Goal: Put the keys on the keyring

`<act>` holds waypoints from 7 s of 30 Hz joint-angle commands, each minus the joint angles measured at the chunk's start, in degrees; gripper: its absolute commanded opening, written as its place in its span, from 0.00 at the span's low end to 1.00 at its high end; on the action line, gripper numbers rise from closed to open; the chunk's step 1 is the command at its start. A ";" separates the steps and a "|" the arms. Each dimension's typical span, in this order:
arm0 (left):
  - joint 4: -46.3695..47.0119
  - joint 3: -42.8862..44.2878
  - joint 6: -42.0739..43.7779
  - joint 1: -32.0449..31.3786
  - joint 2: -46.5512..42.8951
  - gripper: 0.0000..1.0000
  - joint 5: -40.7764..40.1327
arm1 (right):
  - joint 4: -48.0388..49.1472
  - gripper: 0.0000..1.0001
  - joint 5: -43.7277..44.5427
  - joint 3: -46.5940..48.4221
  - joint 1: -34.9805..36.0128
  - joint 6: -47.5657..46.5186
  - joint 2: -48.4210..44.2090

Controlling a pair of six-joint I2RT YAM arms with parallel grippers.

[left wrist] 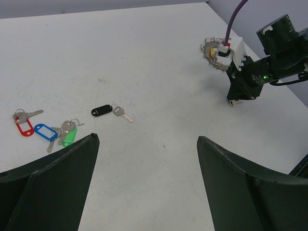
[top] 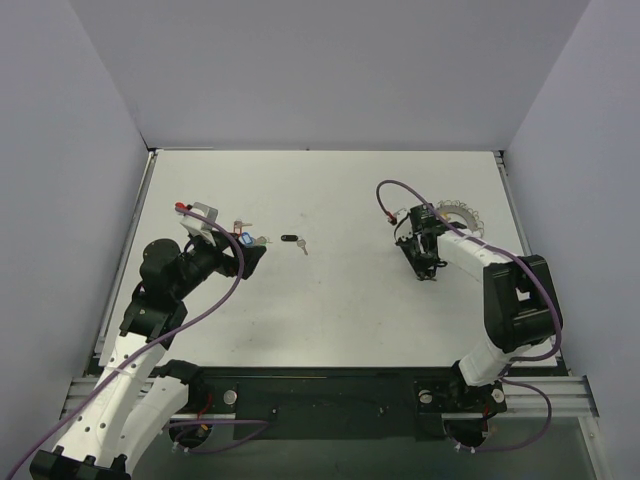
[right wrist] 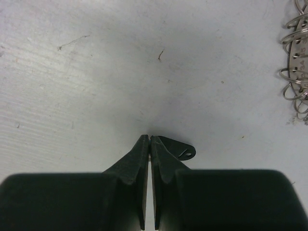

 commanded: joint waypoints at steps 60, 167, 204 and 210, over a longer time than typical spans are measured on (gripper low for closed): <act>1.85 1.31 1.16 -0.16 -0.81 0.93 0.27 | -36.25 0.39 -4.21 27.73 -4.04 0.76 8.31; 2.02 1.22 1.33 -0.42 -0.72 0.93 1.76 | -3.83 0.29 -5.95 5.32 -6.59 10.00 -0.63; 3.08 1.05 -1.22 -0.51 -0.90 0.97 4.14 | -26.24 0.62 -7.30 19.27 -7.48 -0.38 -0.49; 2.46 1.40 -0.51 -0.42 -0.11 0.97 3.87 | -35.20 0.36 -2.19 30.19 -4.66 3.32 12.09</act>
